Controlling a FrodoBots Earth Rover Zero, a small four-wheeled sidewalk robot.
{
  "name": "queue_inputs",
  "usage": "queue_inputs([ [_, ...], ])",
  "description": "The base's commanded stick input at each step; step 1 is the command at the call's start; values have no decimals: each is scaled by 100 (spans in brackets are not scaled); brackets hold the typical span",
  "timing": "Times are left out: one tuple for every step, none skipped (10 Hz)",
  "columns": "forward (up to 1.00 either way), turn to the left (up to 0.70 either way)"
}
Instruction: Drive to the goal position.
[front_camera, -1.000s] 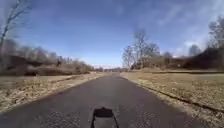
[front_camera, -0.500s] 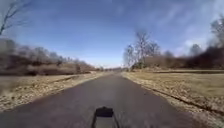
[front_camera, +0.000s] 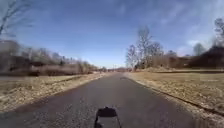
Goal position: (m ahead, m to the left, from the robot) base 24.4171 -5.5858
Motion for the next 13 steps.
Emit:
queue_inputs([
  [85, 7],
  [85, 7],
  [85, 7],
  [85, 7],
  [85, 7],
  [85, 7],
  [85, 7],
  [85, 7],
  [85, 5],
  [85, 3],
  [85, 2],
  [85, 0],
  [85, 0],
])
